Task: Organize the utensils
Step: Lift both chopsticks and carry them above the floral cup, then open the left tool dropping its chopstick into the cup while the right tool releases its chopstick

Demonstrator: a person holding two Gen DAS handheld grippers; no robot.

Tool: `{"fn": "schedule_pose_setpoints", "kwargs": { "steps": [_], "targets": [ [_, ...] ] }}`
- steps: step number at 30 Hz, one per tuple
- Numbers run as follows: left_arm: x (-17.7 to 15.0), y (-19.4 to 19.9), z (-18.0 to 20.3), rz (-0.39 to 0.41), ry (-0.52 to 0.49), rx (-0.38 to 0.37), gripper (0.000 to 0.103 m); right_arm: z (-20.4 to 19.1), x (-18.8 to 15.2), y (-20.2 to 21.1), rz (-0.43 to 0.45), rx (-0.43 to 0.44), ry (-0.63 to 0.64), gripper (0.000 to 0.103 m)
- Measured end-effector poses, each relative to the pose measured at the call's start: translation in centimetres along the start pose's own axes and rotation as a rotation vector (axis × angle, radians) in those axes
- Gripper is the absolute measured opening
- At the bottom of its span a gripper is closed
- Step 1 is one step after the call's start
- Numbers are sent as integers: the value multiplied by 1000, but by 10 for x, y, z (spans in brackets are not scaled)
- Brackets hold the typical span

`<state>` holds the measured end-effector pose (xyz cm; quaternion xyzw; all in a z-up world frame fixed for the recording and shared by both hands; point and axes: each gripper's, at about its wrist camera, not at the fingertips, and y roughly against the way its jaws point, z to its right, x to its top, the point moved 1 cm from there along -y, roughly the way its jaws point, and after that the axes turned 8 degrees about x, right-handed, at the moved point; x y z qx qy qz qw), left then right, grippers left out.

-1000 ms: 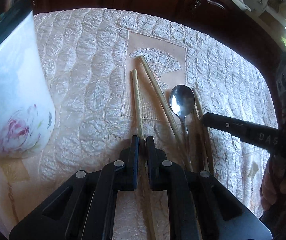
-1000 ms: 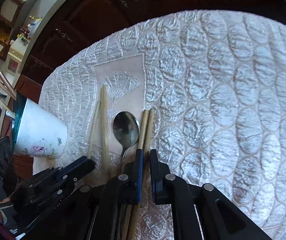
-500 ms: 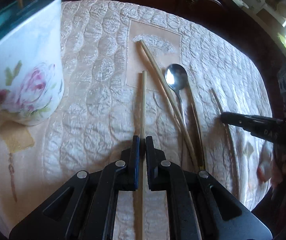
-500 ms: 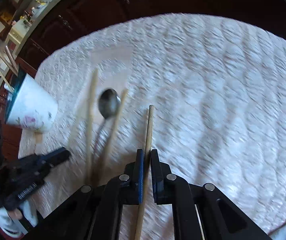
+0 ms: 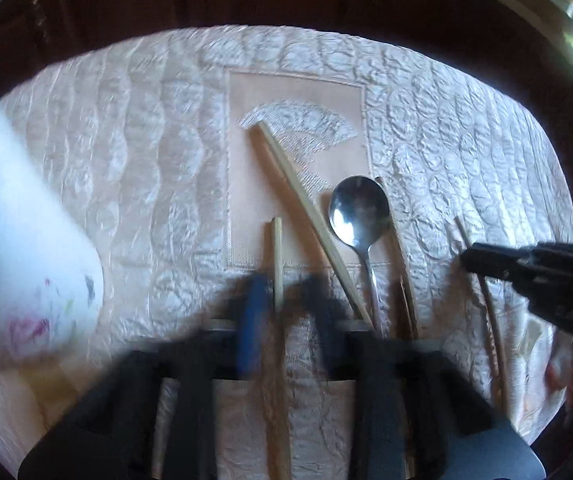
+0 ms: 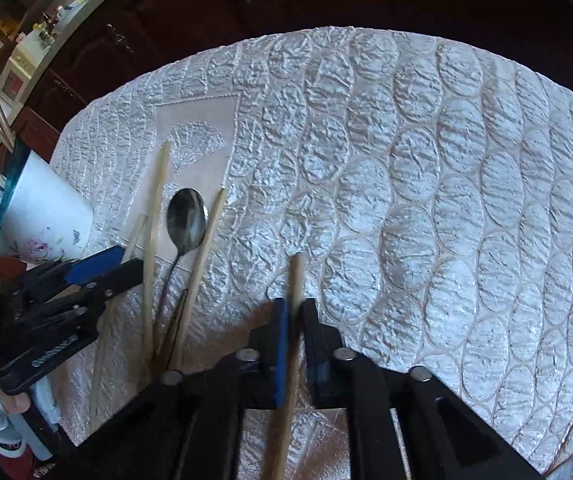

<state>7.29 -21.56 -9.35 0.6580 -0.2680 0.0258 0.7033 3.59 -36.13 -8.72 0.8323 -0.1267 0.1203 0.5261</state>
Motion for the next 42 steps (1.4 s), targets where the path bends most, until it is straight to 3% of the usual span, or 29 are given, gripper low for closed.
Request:
{"fn": "schedule_pose_setpoints", "kwargs": {
  "steps": [7,11,18,28,42],
  "targets": [
    [-1,75,-36,122,74,-149,4,-36,4,74,142,80,105,5],
    [-13,127,-52,211,94,-163,4,-62,1,115,219,106,168,5],
    [-30,199,-78,331,108,-150,4,-112,-8,167,315,123,280,5],
    [-31,257,-101,432,137,-98,4,-183,14,208,419,156,378,5],
    [-15,314,-153,563,192,-22,4,-249,48,225,477,195,447,5]
  ]
}}
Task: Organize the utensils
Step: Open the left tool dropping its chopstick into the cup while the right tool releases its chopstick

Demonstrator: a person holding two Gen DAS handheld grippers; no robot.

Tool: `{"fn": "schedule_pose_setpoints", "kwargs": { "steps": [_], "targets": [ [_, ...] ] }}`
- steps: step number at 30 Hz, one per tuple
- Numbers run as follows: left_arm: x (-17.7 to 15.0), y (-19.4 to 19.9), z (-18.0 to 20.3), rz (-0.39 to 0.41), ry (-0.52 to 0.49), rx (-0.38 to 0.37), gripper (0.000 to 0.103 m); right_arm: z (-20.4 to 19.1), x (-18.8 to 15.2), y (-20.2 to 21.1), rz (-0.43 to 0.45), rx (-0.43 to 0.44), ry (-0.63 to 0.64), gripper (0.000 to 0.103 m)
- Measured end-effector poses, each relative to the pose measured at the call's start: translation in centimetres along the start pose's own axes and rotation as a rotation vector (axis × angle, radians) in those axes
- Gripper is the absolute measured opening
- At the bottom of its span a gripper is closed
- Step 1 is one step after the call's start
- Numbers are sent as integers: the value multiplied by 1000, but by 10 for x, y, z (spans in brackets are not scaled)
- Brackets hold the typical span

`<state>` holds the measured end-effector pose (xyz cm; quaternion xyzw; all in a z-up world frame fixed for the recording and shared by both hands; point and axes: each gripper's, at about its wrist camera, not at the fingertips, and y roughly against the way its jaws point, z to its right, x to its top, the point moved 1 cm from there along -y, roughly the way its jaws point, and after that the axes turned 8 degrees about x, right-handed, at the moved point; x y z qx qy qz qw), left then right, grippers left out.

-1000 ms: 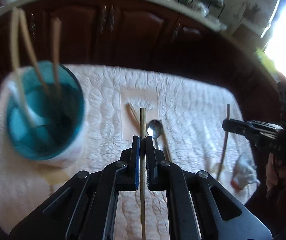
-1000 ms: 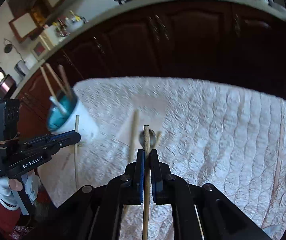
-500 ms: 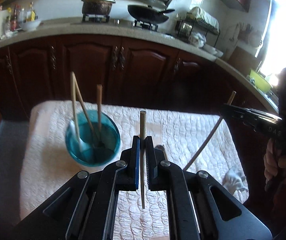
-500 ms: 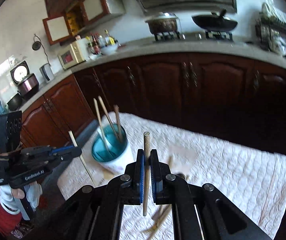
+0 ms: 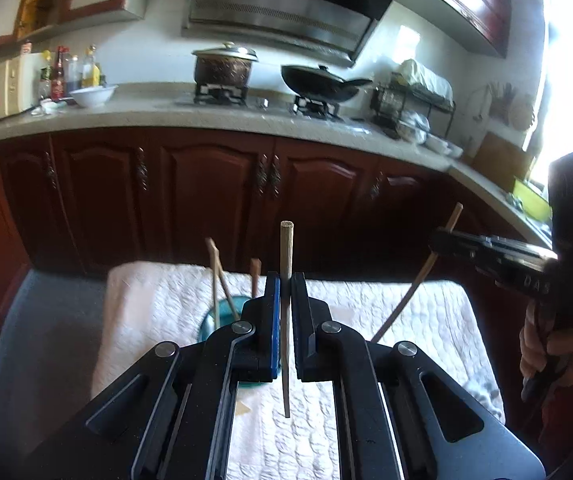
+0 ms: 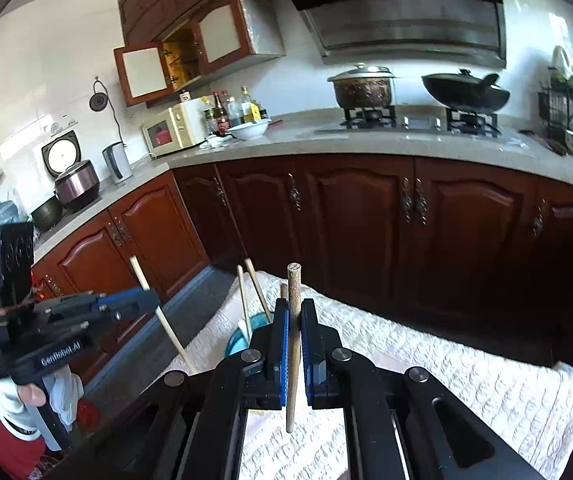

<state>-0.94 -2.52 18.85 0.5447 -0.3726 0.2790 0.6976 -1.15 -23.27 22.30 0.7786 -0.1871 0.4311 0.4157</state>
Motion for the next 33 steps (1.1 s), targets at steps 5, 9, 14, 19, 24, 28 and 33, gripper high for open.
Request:
{"fn": "schedule_pose_setpoints", "kwargs": {
  "steps": [5,9,14,19,24,28,33],
  "targets": [
    [17,1,-17,38,29,40,4,-3,7,-9,11,12,0,5],
    [28,-4,-25,69,38,83,4,-7,15,-20,16,9,4,5],
    [29,-20,-27,100,21,158,4,-8,22,-38,31,-2,1,5],
    [19,-48,-25,100,-11,217,4,-4,23,-64,48,-41,5,5],
    [1,-78,-27,61,-22,250,4,10,12,-98,15,-42,-33,5],
    [-14,-96,-30,20,-20,252,4,23,0,-123,-42,-26,-66,5],
    [-30,-117,-33,-37,-4,243,4,34,-21,-156,-127,-18,-93,5]
  ]
}}
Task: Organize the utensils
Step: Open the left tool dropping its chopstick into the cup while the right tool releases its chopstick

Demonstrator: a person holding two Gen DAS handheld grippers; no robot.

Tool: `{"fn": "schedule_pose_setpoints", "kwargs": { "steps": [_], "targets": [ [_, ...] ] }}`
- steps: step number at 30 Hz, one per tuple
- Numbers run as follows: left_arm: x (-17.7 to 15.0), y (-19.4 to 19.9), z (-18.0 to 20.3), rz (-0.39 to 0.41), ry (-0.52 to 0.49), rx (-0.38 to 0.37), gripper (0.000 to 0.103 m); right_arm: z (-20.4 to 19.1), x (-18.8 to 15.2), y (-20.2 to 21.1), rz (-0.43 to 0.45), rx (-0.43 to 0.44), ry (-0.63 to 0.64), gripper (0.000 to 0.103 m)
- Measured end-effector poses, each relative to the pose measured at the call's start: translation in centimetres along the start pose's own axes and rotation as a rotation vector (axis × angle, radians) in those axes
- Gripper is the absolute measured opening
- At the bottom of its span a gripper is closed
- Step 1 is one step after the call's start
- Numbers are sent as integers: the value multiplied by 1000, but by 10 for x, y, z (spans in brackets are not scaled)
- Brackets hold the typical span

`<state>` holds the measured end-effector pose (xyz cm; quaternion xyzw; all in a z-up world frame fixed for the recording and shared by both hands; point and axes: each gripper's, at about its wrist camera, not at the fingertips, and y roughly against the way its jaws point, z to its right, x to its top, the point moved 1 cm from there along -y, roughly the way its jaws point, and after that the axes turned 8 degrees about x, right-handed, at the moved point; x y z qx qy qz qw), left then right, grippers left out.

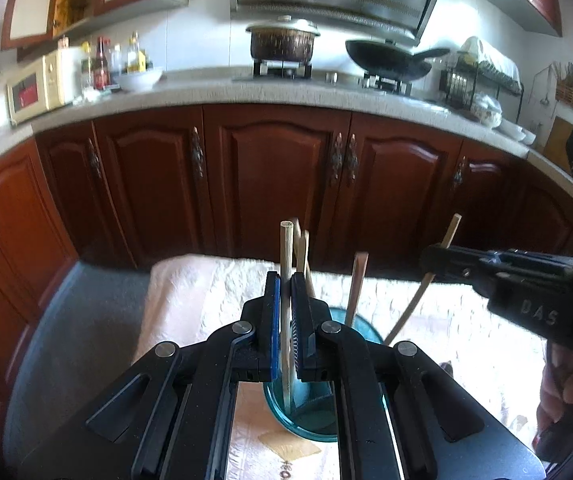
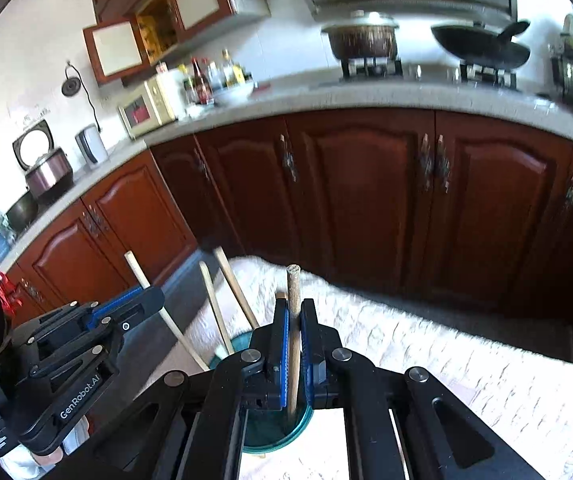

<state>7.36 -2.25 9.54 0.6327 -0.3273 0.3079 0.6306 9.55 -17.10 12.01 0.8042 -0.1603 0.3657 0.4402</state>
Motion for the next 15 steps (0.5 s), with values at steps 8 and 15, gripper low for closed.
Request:
{"fn": "schedule_pose_setpoints", "kwargs": {
  "steps": [8,15],
  "targets": [
    [-10,-13,-1,-43,24,-14,4,18,-10,-9,-15,49,-78,9],
    [-10,-1,0,-43,53,-35,34,20,-26,-1,-37,41,-68,22]
  ]
}}
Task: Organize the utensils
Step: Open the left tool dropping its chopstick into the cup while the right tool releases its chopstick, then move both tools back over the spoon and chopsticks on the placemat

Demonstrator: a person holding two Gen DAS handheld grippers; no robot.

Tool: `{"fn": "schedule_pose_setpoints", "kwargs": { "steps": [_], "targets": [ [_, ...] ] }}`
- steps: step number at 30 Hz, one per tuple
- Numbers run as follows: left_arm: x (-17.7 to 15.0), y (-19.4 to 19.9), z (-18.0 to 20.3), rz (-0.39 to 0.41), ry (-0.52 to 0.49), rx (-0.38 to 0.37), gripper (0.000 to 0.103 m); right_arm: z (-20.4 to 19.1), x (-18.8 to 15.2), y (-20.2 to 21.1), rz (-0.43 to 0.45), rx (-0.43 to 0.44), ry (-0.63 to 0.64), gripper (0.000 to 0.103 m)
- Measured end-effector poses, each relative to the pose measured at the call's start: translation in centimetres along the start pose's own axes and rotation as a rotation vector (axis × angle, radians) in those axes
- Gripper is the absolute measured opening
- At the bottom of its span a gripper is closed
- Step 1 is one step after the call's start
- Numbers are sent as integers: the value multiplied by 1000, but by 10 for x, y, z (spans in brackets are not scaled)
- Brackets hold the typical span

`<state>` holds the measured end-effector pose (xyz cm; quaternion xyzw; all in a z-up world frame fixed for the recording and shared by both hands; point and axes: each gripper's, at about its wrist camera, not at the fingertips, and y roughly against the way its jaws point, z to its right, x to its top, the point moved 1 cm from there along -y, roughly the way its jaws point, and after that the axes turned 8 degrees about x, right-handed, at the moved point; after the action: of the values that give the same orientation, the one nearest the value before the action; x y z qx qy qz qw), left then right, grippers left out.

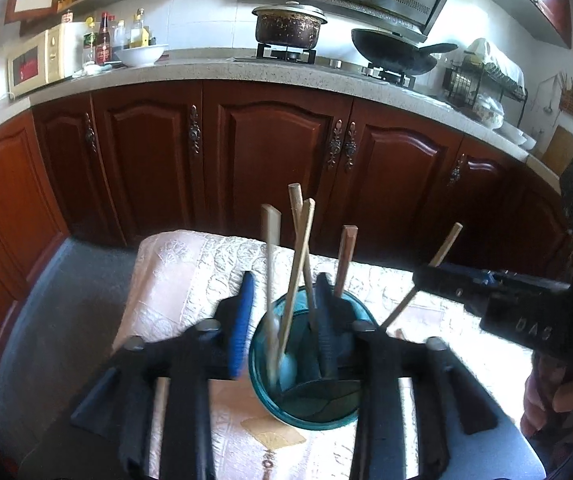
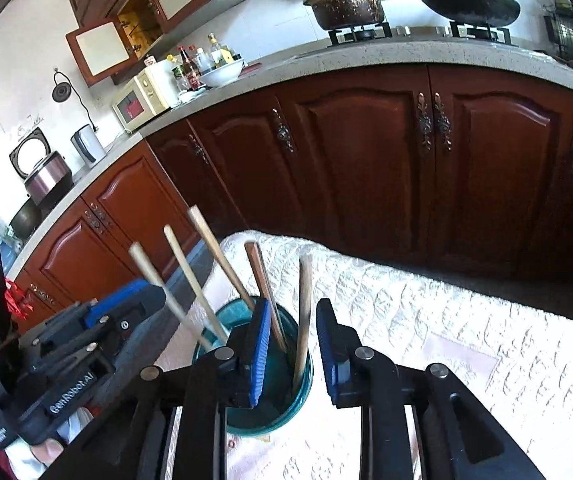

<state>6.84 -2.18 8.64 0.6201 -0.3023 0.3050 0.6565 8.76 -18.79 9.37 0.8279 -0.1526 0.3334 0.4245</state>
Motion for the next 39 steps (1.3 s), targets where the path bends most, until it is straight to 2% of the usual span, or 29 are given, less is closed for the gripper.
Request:
{"fn": "schedule_pose_setpoints", "kwargs": {
  "steps": [2,6,10,14,17,23,39],
  "targets": [
    [-2,5,2,0,-5,3,35,1,-4,2,-5,-9,0,24],
    [-6,16,5,19,-12,12,45,0,-16,15,5,-3,-5,34],
    [-15,25,13,19,-20,29,45,-2,-27,30,22,-24,4,34],
    [-25,32,25,19,-31,32,45,-2,-44,52,61,-69,1,41],
    [-33,37,36,17,-43,28,45,0,-54,67,76,-97,-3,42],
    [-48,49,63,17,-65,4,45,9,-78,97,105,-209,-11,43],
    [-76,56,138,-21,-143,-83,45,56,-121,154,134,-325,-128,44]
  ]
}}
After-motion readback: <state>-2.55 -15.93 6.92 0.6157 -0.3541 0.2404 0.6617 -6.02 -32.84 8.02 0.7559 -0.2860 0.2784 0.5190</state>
